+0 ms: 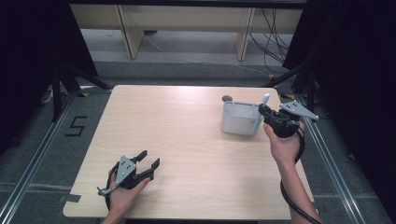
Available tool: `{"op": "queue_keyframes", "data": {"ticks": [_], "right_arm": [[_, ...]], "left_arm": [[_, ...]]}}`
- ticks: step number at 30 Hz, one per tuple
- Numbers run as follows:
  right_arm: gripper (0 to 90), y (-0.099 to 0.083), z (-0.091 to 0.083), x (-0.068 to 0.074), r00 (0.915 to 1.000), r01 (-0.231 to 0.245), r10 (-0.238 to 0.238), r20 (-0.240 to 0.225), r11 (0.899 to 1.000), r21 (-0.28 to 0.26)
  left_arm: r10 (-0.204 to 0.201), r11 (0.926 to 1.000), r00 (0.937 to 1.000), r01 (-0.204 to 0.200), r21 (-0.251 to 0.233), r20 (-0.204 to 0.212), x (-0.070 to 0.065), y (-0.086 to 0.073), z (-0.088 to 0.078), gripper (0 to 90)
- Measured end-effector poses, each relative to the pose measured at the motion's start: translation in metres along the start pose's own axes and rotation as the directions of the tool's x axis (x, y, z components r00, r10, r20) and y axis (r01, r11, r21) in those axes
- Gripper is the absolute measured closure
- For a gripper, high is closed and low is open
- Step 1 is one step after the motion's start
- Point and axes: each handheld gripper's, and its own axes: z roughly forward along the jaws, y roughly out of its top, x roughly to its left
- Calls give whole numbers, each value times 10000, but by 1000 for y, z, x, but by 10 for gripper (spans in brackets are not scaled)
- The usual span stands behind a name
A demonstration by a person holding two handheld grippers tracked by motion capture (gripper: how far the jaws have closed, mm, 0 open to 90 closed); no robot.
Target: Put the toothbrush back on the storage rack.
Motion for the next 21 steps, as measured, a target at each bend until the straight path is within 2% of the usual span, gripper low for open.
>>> {"op": "queue_keyframes", "data": {"ticks": [5,8,12,13,21], "right_arm": [[861,2,0,0,9999,-131,131,94,9999,9],[861,4,1,-1,9999,18,-18,119,10000,-49],[861,6,2,-1,10000,-71,72,66,9999,-81],[861,7,3,-2,9999,70,-69,87,9999,-124],[861,11,4,-3,9999,-99,101,118,9998,-186]], "left_arm": [[-16,10000,10000,16,-6,3,0,0,0,386],[-18,10000,10000,18,-4,5,0,0,0,386],[-22,10000,10000,22,-3,5,0,0,0,386],[-26,10000,10000,26,-1,3,0,0,0,386],[-45,10000,10000,45,-13,5,0,0,0,387]]}}
